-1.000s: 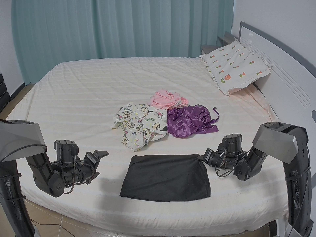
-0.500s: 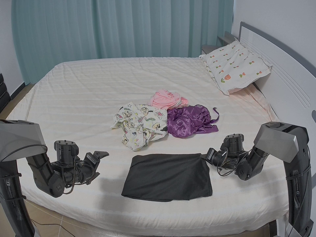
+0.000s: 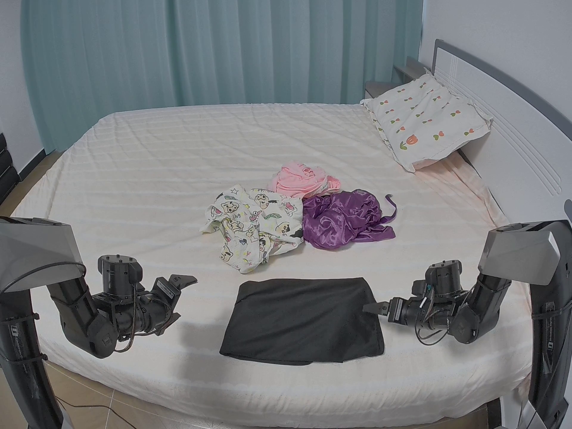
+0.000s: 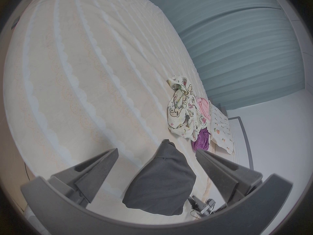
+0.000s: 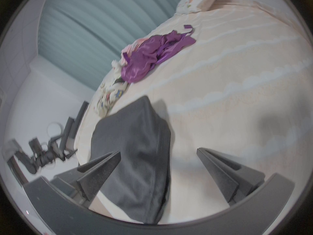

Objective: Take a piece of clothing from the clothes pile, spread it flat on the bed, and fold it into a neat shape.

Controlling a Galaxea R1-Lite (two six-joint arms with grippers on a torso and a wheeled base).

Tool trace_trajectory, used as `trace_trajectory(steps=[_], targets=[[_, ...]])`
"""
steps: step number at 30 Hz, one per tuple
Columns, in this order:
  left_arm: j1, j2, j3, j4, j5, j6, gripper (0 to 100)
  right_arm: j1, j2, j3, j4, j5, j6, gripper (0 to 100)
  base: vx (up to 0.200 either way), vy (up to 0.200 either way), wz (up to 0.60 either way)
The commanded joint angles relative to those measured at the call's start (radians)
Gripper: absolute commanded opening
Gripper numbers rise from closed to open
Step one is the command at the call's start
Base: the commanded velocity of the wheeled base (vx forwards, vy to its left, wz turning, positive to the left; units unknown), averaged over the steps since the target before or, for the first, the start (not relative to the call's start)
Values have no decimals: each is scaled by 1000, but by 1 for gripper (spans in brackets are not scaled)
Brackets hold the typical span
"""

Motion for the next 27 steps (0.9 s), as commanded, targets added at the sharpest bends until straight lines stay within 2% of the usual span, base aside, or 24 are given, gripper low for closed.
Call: trace_trajectory(steps=[1,8,9,10,13,20,27], targets=[[0,0,8,0,0,0,100,15,-41,116,-11,43,-101,100,0,0,0],[0,1,8,-2,0,3,100,52,-35,155,-11,43,-138,100,0,0,0],[0,1,8,-3,0,3,100,71,-15,152,-13,28,-153,100,0,0,0],[0,1,10,-5,0,3,100,75,-12,150,-13,11,-159,0,0,0,0],[0,1,10,-5,0,3,100,78,-15,159,-16,-26,-168,0,0,0,0],[0,1,10,-5,0,3,100,44,-50,213,-6,-26,-228,0,0,0,0],[0,1,11,-5,0,3,100,36,-61,228,1,-26,-243,0,0,0,0]])
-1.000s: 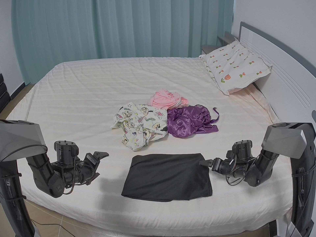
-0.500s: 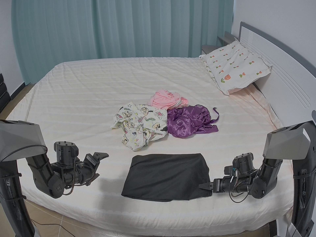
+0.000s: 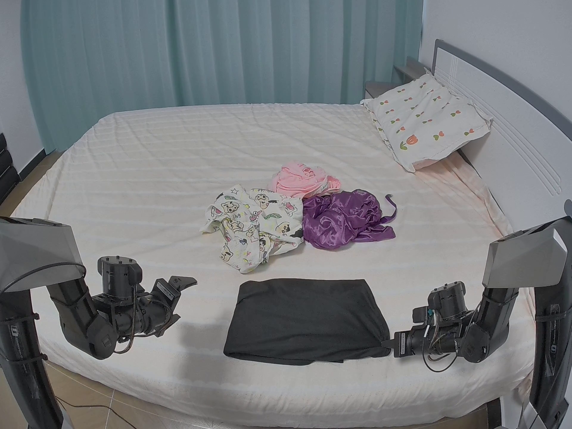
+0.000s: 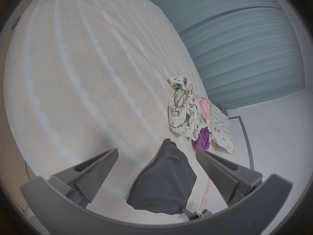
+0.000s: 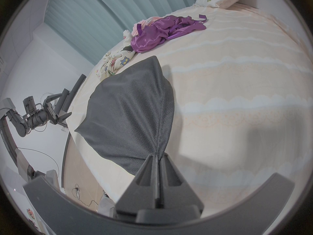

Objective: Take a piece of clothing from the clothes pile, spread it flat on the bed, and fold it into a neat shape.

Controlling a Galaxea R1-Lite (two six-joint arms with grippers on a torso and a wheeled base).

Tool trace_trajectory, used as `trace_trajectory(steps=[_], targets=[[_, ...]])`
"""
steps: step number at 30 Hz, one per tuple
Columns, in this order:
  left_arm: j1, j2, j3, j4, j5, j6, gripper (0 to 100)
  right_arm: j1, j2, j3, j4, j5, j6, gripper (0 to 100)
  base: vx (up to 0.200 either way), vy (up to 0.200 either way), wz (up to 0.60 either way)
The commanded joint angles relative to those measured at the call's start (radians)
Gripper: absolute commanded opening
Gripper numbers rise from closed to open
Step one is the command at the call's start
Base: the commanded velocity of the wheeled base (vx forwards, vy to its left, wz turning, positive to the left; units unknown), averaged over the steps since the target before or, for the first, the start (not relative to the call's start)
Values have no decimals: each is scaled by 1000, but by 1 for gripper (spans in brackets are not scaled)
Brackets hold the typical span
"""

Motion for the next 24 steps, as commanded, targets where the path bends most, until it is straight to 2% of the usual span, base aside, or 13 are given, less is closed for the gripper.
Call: trace_trajectory(steps=[1,6,7,13,20,22,24], targets=[[0,1,0,0,0,0,100,-4,-13,11,7,0,-9,0,0,0,0],[0,0,1,1,-1,0,100,-7,-30,4,62,0,-12,0,0,0,0],[0,1,1,0,-1,0,100,-7,-33,3,68,0,-12,100,0,0,0],[2,-3,4,0,-1,-4,100,-12,-56,1,70,-1,-14,100,0,0,0],[3,-75,75,-33,-3,0,100,-81,-229,6,73,-8,-2,100,0,0,0],[5,-103,95,-48,-4,1,100,-93,-269,7,74,-18,9,100,0,0,0],[2,-190,150,-97,-8,21,100,-110,-364,9,79,-67,67,100,0,0,0]])
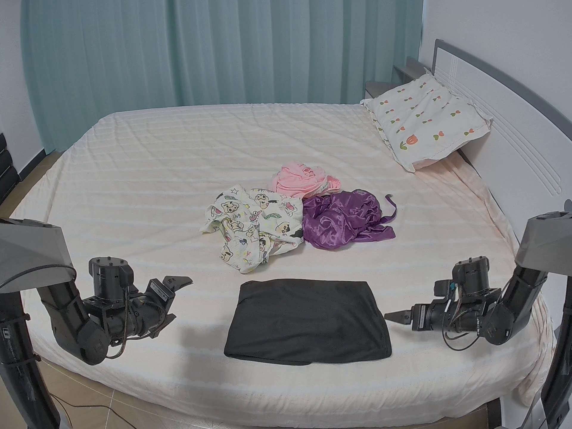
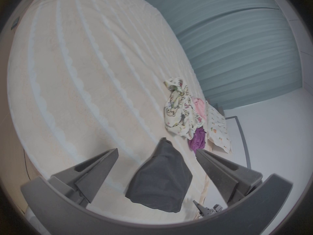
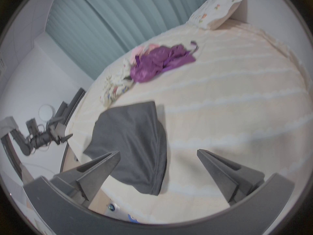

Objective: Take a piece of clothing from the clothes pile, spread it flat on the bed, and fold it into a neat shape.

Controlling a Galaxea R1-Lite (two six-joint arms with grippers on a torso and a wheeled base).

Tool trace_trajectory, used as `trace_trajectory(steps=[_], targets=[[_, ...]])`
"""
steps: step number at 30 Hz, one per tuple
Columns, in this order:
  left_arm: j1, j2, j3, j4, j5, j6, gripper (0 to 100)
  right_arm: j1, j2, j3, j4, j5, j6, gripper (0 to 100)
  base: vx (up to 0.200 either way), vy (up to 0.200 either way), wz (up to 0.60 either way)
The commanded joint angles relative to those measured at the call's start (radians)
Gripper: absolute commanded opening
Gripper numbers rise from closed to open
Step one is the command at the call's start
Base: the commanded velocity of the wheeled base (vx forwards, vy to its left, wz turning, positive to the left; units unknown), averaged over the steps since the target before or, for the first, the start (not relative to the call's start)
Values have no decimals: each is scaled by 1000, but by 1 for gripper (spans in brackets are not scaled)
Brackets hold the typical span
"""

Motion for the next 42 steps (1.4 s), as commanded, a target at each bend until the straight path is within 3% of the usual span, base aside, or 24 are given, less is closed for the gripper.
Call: trace_trajectory(steps=[1,10,20,28,34,35,42], targets=[[-3,-175,94,-61,-2,37,100,-42,-211,7,4,-66,76,100,0,0,0],[39,-461,186,-27,12,181,100,-36,-488,68,6,-139,113,100,0,0,0],[59,-753,233,111,118,292,100,-12,-784,179,41,-201,96,100,0,0,0],[57,-1037,258,316,168,397,100,-7,-1067,345,93,-201,-9,100,0,0,0],[63,-1176,290,442,177,483,100,-13,-1165,452,104,-205,-82,100,0,0,0],[63,-1250,334,457,177,539,100,-16,-1220,493,110,-212,-114,100,0,0,0],[63,-1403,391,525,225,571,100,-15,-1447,493,371,-332,-141,100,0,0,0]])
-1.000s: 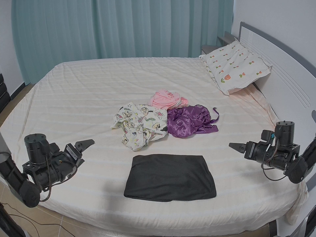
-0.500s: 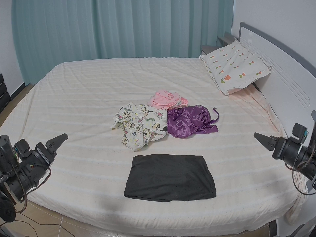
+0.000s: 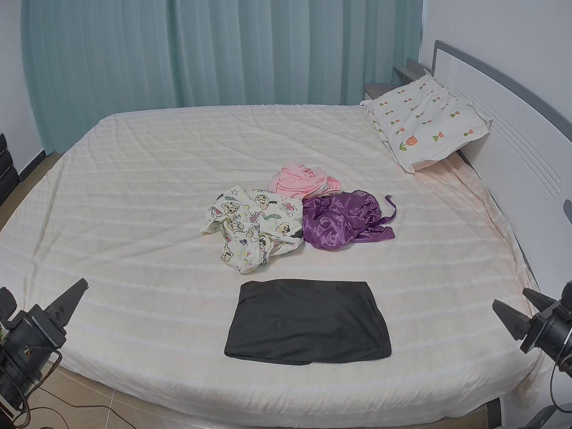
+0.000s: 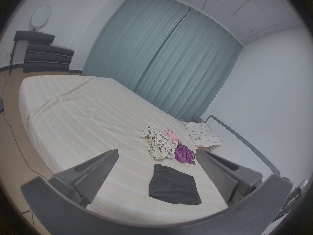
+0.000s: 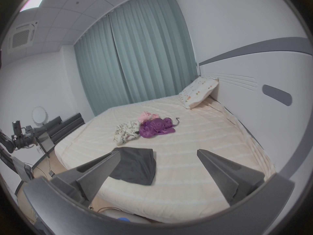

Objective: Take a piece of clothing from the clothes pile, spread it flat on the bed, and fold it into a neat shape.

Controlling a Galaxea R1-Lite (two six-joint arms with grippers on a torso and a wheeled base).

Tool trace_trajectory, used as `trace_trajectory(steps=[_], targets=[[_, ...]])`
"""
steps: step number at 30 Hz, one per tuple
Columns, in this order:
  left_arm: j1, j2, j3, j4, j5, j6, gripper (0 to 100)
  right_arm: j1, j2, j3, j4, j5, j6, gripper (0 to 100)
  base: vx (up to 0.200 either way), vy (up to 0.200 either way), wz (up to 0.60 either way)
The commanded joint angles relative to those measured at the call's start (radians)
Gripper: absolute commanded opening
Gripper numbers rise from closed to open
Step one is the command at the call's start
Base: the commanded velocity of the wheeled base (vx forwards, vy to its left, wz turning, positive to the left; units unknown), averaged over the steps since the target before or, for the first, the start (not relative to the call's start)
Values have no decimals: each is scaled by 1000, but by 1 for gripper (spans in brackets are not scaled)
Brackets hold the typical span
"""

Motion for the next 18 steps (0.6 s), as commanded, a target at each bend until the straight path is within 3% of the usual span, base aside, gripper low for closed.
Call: trace_trajectory(steps=[1,6,15,18], targets=[[1,-202,58,84,53,37,100,0,-273,31,192,-76,-40,100,0,0,0],[1,-363,58,248,72,93,100,-17,-456,31,390,-95,-54,100,0,0,0],[3,-778,55,629,122,300,100,-118,-766,31,666,-129,-140,100,0,0,0],[43,-834,56,643,148,335,100,-163,-839,11,730,-116,-155,100,0,0,0]])
